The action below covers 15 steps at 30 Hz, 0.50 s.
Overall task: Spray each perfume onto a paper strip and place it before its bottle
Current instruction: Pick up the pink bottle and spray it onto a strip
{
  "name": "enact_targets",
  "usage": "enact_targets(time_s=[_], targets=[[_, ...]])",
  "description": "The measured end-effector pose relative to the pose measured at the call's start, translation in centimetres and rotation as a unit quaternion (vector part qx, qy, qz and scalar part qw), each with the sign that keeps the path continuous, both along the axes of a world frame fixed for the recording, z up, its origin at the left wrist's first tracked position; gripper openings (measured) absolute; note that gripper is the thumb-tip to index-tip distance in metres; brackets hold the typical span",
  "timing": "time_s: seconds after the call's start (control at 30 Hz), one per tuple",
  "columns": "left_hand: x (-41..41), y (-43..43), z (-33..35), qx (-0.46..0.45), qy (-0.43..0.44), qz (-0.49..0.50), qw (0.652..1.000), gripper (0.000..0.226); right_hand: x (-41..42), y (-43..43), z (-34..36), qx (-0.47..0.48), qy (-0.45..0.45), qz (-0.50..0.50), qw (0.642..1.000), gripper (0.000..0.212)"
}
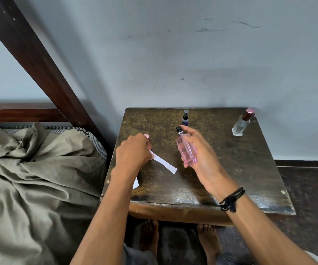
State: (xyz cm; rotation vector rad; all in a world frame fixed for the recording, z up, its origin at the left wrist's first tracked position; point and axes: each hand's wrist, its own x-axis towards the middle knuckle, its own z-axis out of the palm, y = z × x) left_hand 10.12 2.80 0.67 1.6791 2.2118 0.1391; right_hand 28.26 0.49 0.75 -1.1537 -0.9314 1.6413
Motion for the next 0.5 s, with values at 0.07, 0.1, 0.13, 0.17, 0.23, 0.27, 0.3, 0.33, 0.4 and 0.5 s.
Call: enact_targets(time_s=[0.07, 0.1, 0.13, 0.17, 0.23, 0.27, 0.3, 0.33, 0.4, 0.5], targets=[[0.06, -0.03, -0.07, 0.002, 0.0, -0.008, 1.0, 0.017, 0.02, 0.02, -0.13, -0.001, -0.002, 0.002, 1.0, 0.029], [0.08, -0.03, -0.1, 0.003, -0.004, -0.012, 1.0, 0.015, 0.04, 0.04, -0.18, -0.001, -0.001, 0.002, 1.0, 0.028], [0.05, -0.01, -0.14, 0.002, -0.011, -0.016, 1.0, 0.014, 0.08, 0.05, -0.2, -0.002, 0.0, 0.003, 1.0, 0.028], [-0.01, 0.03, -0.17, 0.002, -0.021, -0.018, 1.0, 0.015, 0.12, 0.08, -0.24, -0.002, -0.001, 0.004, 1.0, 0.028], [-0.11, 0.08, -0.13, -0.002, -0.05, -0.016, 0.999, 0.019, 0.25, 0.06, -0.29, 0.0, -0.005, 0.007, 1.0, 0.029], [-0.17, 0.14, -0.06, -0.005, -0.07, -0.015, 0.997, 0.021, 0.32, 0.05, -0.33, 0.001, -0.005, 0.008, 1.0, 0.03], [-0.27, 0.26, -0.04, -0.009, -0.089, -0.015, 0.996, 0.022, 0.37, 0.05, -0.4, 0.0, -0.002, 0.009, 1.0, 0.031], [-0.35, 0.36, 0.06, -0.012, -0.106, -0.018, 0.994, 0.023, 0.4, 0.04, -0.4, -0.004, 0.003, 0.01, 1.0, 0.031], [-0.45, 0.49, 0.3, -0.017, -0.146, -0.031, 0.989, 0.022, 0.44, 0.01, -0.38, -0.019, 0.02, 0.014, 1.0, 0.033], [-0.73, 0.65, 0.58, -0.02, -0.197, -0.048, 0.979, 0.021, 0.65, 0.05, -0.38, -0.048, 0.058, 0.023, 0.997, 0.033]])
